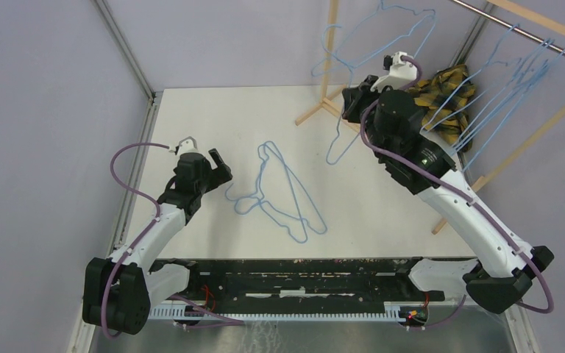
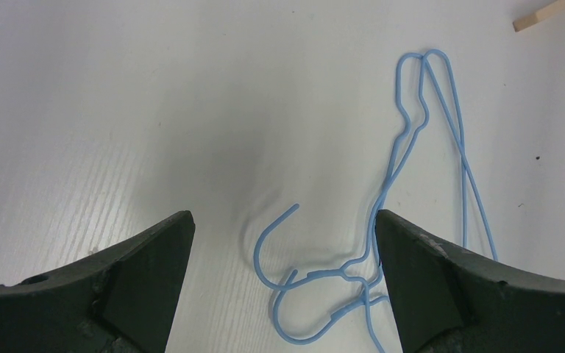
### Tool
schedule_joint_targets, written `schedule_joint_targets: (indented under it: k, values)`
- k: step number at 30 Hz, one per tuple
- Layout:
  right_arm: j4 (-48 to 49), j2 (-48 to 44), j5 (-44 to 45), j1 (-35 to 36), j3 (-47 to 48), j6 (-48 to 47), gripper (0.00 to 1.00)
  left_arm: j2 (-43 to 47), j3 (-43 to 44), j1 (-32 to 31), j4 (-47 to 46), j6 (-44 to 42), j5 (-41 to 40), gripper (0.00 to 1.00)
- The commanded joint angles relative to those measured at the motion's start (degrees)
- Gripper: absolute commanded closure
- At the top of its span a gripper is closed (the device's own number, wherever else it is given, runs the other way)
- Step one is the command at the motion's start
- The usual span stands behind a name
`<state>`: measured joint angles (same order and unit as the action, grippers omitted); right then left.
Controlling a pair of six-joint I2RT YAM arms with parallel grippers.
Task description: Organize the hangers
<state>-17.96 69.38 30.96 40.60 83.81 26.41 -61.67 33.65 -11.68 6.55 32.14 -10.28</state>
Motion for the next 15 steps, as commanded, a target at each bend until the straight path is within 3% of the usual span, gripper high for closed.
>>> schedule_joint_targets:
  k: [1, 7, 15]
  values:
    - [5.9, 2.76, -1.79, -3.8, 8.17, -0.69, 0.99, 0.69, -0.01, 0.15, -3.28, 3.12, 0.76, 0.0]
    - [6.81, 8.01, -4.59, -9.76, 14.07, 2.49, 0.99, 1.08, -0.25, 0.16, -3.26, 3.1, 0.76, 0.0]
    - [8.61, 11.09, -10.3, -19.82, 13.69, 10.08, 0.99, 1.0, -0.24, 0.06, -2.97, 2.97, 0.85, 0.01]
